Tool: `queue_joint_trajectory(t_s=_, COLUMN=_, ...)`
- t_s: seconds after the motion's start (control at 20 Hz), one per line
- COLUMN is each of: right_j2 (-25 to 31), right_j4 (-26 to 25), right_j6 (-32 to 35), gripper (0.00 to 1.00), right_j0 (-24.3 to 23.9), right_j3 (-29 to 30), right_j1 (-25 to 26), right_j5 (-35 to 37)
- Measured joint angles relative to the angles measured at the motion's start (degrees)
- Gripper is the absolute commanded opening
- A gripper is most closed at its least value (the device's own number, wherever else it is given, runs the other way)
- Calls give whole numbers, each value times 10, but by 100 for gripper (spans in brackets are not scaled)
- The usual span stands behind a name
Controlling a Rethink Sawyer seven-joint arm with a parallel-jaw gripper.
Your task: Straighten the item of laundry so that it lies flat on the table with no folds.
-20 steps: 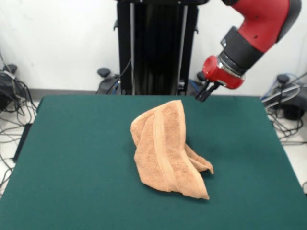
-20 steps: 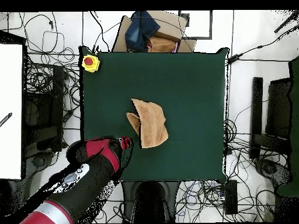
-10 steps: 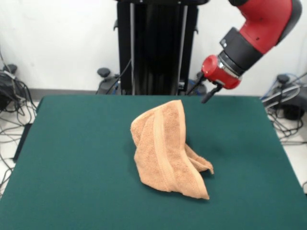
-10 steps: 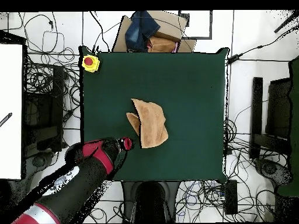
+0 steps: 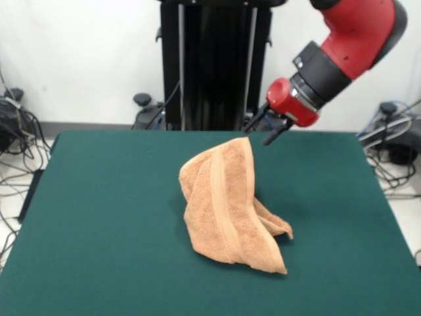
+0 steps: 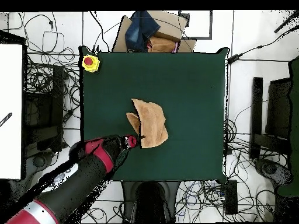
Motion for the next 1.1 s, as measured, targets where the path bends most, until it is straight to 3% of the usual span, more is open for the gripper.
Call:
queue_joint_trajectory(t_s=0.6, right_j2=-17, right_j4=40, right_j6=0, gripper=100, right_j0=5, right_j3=-49, right_j1=77, right_j5=0)
queue_joint_trajectory(t_s=1.1, right_j2=-17, right_j4=56, right_j6=0, gripper=100, right_j0=6, right_j3=-52, right_j1=97, right_j5=0)
